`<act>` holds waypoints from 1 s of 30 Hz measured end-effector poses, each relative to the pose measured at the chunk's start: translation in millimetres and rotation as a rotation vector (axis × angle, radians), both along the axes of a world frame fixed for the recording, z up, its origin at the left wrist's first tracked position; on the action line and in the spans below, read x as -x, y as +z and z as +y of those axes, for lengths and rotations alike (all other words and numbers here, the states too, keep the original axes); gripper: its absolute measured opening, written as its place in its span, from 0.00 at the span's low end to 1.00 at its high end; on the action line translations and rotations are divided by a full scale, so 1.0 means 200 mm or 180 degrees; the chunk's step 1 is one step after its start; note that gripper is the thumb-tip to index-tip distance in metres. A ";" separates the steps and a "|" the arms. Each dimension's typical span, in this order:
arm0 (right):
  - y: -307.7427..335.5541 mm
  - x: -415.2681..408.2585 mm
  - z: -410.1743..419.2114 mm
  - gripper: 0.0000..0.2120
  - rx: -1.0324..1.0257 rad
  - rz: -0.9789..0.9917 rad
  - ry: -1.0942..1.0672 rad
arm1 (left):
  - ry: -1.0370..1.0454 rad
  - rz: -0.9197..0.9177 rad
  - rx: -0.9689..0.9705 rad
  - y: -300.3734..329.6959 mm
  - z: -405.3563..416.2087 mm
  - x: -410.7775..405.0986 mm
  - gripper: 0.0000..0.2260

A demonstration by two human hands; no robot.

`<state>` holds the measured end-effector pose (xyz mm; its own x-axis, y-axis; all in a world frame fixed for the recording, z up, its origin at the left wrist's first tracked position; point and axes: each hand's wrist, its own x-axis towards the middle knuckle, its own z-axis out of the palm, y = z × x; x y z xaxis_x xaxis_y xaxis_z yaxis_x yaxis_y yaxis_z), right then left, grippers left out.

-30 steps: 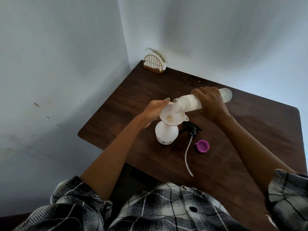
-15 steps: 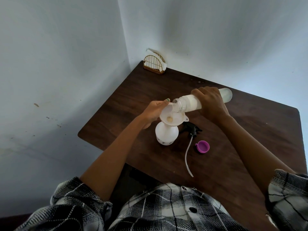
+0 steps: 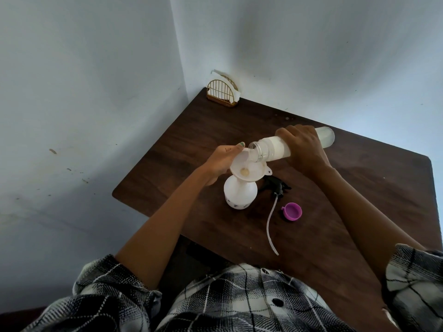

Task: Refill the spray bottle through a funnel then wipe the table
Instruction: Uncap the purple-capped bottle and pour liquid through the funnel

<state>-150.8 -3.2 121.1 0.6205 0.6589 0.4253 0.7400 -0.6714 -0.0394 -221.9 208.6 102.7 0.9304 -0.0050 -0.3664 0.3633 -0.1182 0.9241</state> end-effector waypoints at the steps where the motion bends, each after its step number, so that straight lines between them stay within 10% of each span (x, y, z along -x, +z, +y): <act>1: 0.00 0.00 0.00 0.21 -0.0011 -0.0007 0.0015 | 0.0001 -0.0003 0.0008 0.00 0.00 0.00 0.14; 30: 0.00 -0.02 -0.01 0.25 0.0061 -0.0165 0.0003 | 0.0015 0.0010 0.0050 0.00 0.00 -0.01 0.17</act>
